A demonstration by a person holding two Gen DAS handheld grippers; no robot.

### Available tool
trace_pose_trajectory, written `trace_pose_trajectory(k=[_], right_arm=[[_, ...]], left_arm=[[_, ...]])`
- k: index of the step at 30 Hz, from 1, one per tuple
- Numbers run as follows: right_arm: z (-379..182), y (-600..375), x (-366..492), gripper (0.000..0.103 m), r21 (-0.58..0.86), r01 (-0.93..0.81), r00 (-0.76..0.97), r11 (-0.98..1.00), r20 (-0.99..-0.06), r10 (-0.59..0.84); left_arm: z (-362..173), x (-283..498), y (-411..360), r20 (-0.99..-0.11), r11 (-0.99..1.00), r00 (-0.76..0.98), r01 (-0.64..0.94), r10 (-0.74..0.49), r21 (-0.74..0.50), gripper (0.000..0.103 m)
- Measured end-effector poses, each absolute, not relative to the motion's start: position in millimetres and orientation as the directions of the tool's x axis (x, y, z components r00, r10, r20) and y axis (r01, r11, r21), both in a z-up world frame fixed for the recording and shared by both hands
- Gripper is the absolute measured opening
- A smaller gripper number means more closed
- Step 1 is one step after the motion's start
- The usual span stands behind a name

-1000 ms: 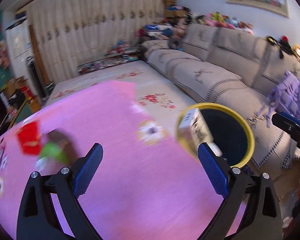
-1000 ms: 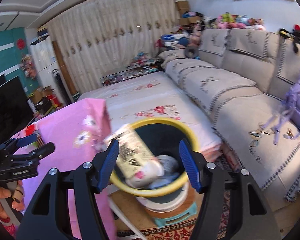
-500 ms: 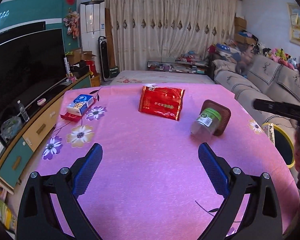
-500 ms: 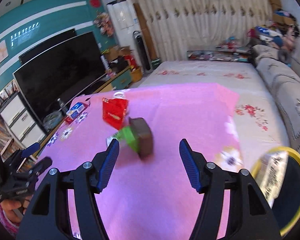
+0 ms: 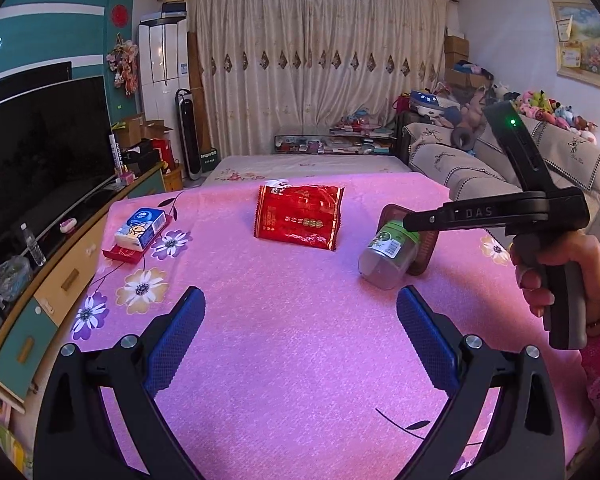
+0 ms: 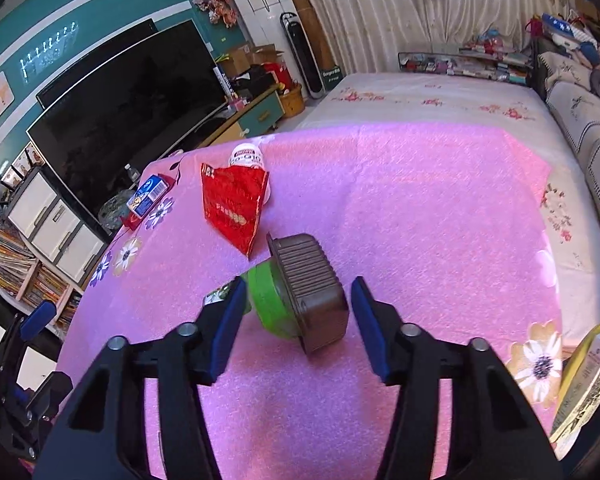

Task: Collect trash
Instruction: 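Grasp the brown lid of the jar with the right gripper, pulling it off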

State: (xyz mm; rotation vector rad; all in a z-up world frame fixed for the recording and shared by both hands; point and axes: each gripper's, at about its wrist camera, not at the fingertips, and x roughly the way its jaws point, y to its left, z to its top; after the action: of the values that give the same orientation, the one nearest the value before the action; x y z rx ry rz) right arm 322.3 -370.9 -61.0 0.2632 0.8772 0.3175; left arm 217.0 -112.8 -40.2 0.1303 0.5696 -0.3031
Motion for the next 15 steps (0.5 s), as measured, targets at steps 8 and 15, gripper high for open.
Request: trace_pose_trajectory(k=[8, 15], right_arm=[[-53.8, -373.7, 306.2, 0.031, 0.376, -0.150, 0.621, 0.915, -0.684, 0.383], [-23.9, -365.7, 278.5, 0.031, 0.294, -0.178, 0.696, 0.939, -0.638, 0.331]], left_arm=[[-42.6, 216.6, -114.7, -0.557, 0.947, 0.794, 0.319, -0.243, 0.041, 0.095], [-43.6, 211.7, -120.4, -0.560, 0.941, 0.789, 0.335, -0.253, 0.045, 0.095]])
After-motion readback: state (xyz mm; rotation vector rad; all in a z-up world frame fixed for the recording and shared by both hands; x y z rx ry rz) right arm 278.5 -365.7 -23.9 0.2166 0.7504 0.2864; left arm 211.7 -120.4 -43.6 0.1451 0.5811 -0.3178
